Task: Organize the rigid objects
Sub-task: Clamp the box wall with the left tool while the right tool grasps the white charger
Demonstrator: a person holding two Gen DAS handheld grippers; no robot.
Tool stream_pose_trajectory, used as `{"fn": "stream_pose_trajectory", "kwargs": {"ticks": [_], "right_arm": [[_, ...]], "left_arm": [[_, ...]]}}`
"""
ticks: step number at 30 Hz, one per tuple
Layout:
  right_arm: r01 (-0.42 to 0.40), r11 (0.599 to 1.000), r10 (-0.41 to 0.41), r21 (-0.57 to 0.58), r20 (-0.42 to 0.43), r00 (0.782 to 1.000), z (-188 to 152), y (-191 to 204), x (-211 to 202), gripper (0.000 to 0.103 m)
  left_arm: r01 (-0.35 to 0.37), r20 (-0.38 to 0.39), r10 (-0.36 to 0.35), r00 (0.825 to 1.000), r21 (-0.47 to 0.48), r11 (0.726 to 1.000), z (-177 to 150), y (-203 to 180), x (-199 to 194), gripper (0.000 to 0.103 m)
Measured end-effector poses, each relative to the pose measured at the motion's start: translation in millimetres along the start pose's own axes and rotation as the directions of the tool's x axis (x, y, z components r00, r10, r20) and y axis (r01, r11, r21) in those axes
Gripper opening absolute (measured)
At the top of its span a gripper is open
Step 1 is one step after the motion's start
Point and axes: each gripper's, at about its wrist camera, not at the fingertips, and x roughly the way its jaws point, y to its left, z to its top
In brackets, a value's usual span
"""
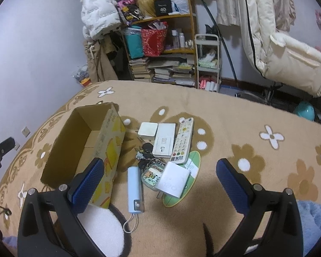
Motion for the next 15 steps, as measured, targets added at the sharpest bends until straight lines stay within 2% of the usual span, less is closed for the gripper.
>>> {"fn": "stream_pose_trajectory", "kwargs": {"ticks": [5, 10, 13, 15], "right_arm": [[0.013, 0.997, -0.009, 0.073, -0.066, 0.998, 0, -11, 28, 0.103], [0.034, 0.996, -0.024, 0.08, -0.126, 0.992, -3, -15, 50, 0.103], [0.039, 0.996, -0.026, 0.081, -0.153, 0.988, -5, -16, 63, 0.103], [0.035, 0.996, -0.021, 0.083, -0.172, 0.985, -6, -15, 72, 0.103]], "left_arm": [[-0.022, -0.041, 0.022, 0.999, -0.002, 1.0, 4, -4, 22, 0.103], [-0.02, -0.091, 0.021, 0.996, 0.015, 1.0, 8, -10, 46, 0.103], [0.04, -0.14, -0.038, 0.989, 0.007, 0.999, 8, -11, 62, 0.103], [0.025, -0.163, -0.022, 0.986, 0.017, 1.0, 6, -12, 72, 0.103]]}}
